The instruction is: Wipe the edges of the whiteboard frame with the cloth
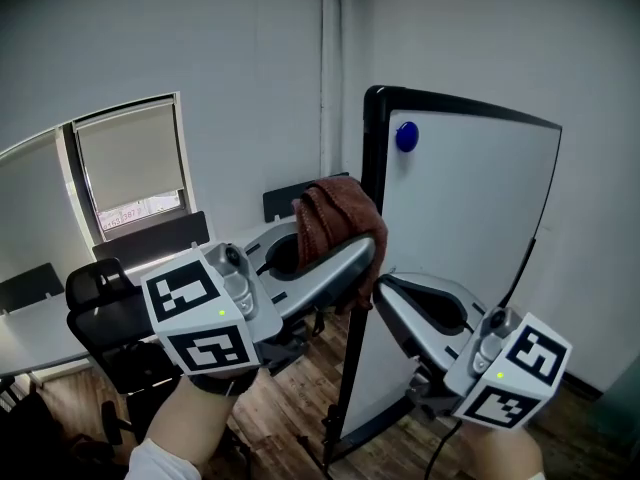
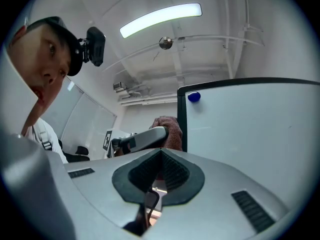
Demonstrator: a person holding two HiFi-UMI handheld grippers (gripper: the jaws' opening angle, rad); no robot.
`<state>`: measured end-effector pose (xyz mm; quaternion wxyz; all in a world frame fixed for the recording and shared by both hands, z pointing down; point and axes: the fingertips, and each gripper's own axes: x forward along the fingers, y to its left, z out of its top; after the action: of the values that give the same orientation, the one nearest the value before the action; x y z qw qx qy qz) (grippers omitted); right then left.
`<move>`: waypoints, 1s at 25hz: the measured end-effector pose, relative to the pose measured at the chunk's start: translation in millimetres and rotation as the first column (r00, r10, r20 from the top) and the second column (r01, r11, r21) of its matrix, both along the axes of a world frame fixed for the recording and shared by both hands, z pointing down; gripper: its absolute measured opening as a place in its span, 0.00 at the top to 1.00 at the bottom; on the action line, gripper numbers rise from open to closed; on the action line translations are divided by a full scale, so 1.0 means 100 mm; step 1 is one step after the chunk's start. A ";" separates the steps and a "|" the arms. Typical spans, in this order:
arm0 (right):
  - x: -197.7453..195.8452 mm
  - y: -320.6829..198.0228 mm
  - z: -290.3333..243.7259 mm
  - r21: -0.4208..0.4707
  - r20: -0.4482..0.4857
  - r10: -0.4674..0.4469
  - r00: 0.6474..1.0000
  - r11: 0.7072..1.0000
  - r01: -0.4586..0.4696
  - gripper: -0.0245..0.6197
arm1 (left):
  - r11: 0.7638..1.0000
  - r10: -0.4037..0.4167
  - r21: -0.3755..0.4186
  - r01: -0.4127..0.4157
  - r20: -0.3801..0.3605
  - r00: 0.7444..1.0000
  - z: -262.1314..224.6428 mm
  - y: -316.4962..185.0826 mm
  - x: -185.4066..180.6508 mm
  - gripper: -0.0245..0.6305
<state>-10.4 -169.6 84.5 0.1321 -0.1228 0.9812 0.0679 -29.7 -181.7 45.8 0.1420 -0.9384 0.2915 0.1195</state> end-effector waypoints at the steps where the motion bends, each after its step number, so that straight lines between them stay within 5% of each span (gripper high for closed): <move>1: -0.01 0.00 -0.05 -0.001 -0.004 -0.012 1.000 1.000 0.012 0.96 | 1.000 -0.002 0.003 0.002 0.001 1.000 -0.02 0.00 0.00 0.87; 12: -0.04 0.00 -0.48 0.028 -0.031 -0.067 0.997 0.997 0.068 0.96 | 1.000 0.020 0.019 -0.019 -0.009 1.000 -0.29 -0.07 -0.01 0.87; 25: -0.06 -0.01 -0.22 -0.013 -0.018 -0.065 0.998 0.998 0.065 0.96 | 0.999 0.048 0.018 -0.047 -0.017 0.999 -0.13 -0.05 0.02 0.87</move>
<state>-16.4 -170.5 62.7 0.1246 -0.0910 0.9863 0.0588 -28.0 -186.2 32.7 0.1448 -0.9427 0.2692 0.1334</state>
